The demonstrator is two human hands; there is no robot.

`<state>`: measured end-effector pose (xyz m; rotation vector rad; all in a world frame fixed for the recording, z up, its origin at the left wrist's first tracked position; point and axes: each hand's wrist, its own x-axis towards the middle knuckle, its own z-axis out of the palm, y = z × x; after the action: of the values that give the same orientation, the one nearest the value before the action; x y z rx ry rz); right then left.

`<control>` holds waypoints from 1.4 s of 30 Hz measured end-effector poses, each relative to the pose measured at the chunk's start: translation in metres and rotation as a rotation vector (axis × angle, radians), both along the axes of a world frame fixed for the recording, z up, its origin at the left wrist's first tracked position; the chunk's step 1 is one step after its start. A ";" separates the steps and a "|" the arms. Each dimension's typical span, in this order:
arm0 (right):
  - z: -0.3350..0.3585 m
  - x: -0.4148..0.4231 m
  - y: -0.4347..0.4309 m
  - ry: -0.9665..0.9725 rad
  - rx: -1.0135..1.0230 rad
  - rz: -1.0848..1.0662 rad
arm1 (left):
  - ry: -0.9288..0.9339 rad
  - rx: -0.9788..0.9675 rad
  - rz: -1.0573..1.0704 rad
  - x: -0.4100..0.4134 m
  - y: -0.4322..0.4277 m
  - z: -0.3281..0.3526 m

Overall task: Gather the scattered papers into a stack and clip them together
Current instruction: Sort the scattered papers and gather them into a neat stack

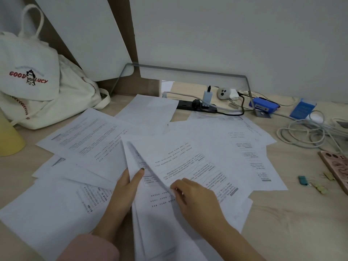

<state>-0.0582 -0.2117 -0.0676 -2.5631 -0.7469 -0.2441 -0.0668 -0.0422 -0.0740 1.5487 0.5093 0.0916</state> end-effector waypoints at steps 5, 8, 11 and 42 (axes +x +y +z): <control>0.021 0.016 -0.022 -0.361 0.193 -0.134 | 0.026 -0.057 -0.016 -0.001 0.006 -0.001; 0.029 0.024 -0.043 -0.467 0.195 -0.181 | 0.018 -0.082 -0.019 -0.001 0.005 0.000; 0.021 0.030 -0.066 -0.370 0.144 -0.354 | 0.006 -0.091 -0.019 -0.001 0.005 -0.001; 0.008 0.081 -0.087 0.607 0.325 -0.211 | 0.005 -0.027 -0.042 0.004 0.007 -0.008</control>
<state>0.0231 -0.2991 -0.0600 -2.2156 -0.1884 0.3161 -0.0630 -0.0352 -0.0817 1.5326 0.4793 0.0483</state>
